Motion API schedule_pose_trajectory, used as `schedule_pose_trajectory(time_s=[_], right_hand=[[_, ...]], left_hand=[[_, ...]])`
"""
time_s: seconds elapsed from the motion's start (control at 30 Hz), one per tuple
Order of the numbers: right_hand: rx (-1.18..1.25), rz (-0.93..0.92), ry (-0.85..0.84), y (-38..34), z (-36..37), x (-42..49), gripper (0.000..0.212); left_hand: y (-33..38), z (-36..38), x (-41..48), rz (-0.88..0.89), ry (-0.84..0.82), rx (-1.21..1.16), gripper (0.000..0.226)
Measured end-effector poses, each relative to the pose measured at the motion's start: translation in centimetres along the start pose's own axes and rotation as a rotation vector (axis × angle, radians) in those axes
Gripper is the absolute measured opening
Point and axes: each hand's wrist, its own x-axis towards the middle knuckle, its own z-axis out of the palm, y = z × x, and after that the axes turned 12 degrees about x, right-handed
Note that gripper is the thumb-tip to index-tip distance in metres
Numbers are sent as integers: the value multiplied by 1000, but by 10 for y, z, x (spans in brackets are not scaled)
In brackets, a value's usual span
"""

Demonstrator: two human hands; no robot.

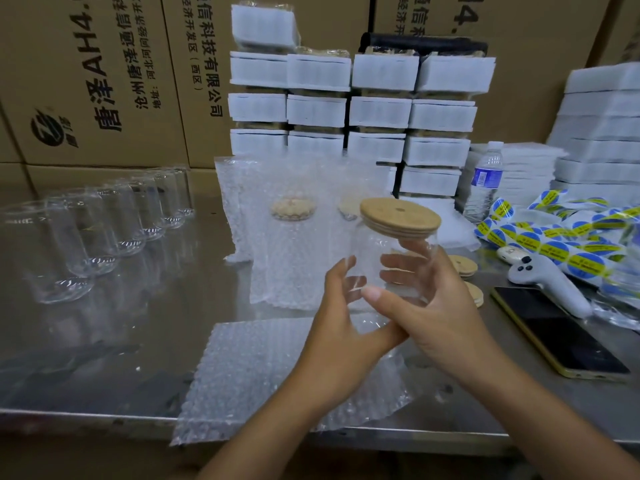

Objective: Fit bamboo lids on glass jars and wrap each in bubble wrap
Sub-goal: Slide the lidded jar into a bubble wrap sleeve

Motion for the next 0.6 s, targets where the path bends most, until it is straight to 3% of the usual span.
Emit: schedule_pose_trajectory(time_s=[0.07, 0.13, 0.17, 0.27, 0.33, 0.5, 0.6], right_hand=[[7, -9, 32, 2, -6, 1, 65], [9, -27, 76, 3, -12, 3, 69], [13, -37, 110, 3, -14, 4, 75], [4, -78, 232, 2, -20, 8, 87], [9, -93, 286, 3, -20, 10, 88], [69, -100, 321, 11, -23, 10, 61], [136, -88, 308, 11, -26, 10, 69]], left_hand=[[-2, -5, -1, -22, -121, 73, 114], [-3, -9, -2, -69, -178, 152, 118], [-4, -10, -3, -95, -152, 187, 110], [-9, -7, -4, -111, 23, 295, 43], [-9, -2, -5, -108, 46, 435, 13], [-8, 9, -6, -116, -113, 957, 30], [-11, 7, -5, -142, -121, 962, 26]])
